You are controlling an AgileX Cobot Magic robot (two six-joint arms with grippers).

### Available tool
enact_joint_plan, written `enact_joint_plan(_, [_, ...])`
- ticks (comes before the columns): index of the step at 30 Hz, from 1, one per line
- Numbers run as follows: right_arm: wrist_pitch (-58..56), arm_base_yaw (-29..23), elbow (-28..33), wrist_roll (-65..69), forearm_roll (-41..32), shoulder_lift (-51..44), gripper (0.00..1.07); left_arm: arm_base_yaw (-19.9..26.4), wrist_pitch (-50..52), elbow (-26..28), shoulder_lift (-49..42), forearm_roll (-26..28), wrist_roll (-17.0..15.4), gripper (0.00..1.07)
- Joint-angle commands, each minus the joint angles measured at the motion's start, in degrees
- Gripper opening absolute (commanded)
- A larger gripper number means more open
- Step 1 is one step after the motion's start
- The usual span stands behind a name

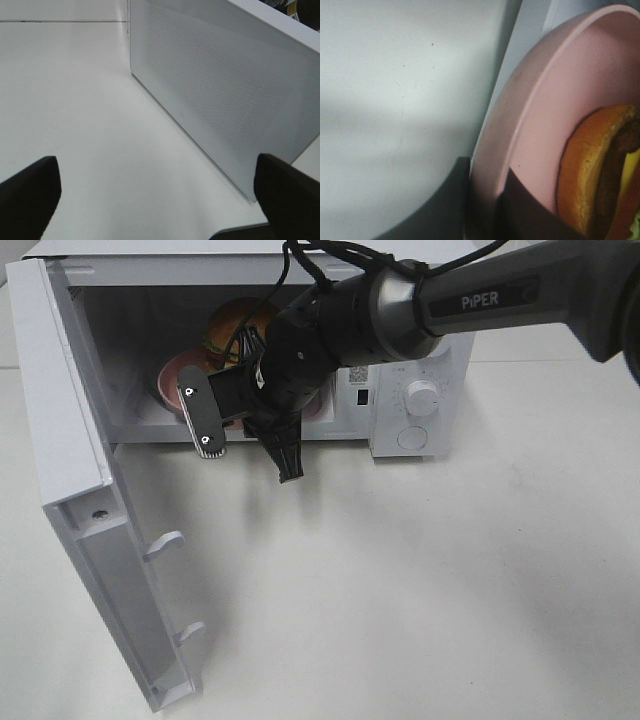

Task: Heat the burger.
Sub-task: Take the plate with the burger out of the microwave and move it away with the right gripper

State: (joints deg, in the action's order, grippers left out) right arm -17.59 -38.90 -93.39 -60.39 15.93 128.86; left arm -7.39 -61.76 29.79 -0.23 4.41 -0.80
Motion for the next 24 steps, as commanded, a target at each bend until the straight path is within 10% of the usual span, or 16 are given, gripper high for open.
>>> enact_joint_plan(1, [7.6,-0.2,3.7,-1.4,3.2,-4.6,0.0,0.1,0.5,-0.1,-1.1,0.3,-0.2,0.98])
enact_joint_plan(24, [12.8,-0.6,24.3,-1.1,6.2,-18.2,0.0,0.1,0.5,-0.1,-1.1,0.3,-0.2,0.98])
